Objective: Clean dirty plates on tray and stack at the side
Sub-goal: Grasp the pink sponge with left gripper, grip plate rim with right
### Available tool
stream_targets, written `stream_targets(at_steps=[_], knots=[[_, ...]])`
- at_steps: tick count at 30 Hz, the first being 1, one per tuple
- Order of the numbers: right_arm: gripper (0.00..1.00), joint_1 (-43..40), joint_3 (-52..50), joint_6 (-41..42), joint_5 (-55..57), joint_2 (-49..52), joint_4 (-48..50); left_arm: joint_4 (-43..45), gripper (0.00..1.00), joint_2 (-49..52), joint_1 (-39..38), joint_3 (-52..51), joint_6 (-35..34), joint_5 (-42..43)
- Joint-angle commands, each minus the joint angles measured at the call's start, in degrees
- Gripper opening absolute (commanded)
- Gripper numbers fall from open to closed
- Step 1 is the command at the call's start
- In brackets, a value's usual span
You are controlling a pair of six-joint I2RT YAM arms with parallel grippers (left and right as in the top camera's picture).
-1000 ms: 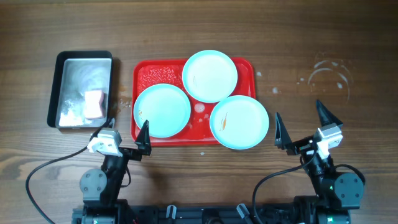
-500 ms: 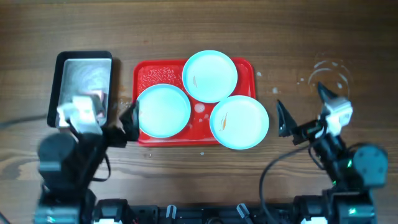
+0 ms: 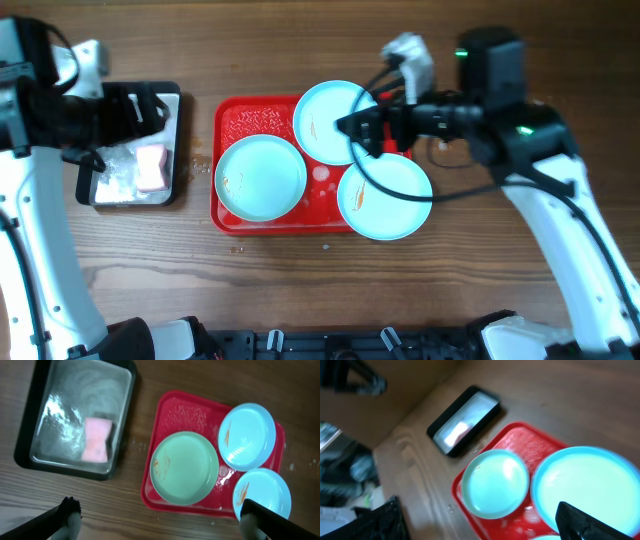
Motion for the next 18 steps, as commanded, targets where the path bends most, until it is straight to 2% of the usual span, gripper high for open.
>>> stream_targets(at_steps=[1,5,7,8,10,12,13,15,18], knots=[[1.0,1.07,1.53,2.08,-2.51,4.96,2.25,1.42,1.0,0.09,1.2,1.44,0.63,2.51],[1.0,1.09,1.53,10.64,-3.34,9.53,-0.26,3.19,1.0,0.09,1.2,1.44,0.66,3.15],[0.97,1.46,1.53,10.38,-3.58,10.67,-0.48,3.3,1.0,0.76,1.22,1.09,1.33,0.61],[0.98,2.4,1.53,11.47,-0.9,10.38,-0.55,3.06,1.0,2.54,1.22,1.07,1.03,-4.81],[0.98,4.81,1.55,16.15,8.41,9.57,-1.81,2.34,1.0,6.12,1.22,1.05,-1.44,-8.96],[0.98,9.6,2.67,21.14,24.5,8.44,-6.84,1.25,1.0,11.85,1.22,1.05,-2.4,-10.05],[0.97,11.85,3.87,23.28,30.62,8.39,-9.92,0.92,0.97,14.84,1.2,1.05,-2.4,-10.03],[0.94,14.99,4.28,26.1,36.48,8.41,-12.48,0.66,0.87,19.08,1.2,1.05,-2.38,-10.03],[0.93,15.82,4.22,26.71,36.5,8.76,-12.28,0.66,0.84,24.0,1.22,1.05,-2.08,-10.51]])
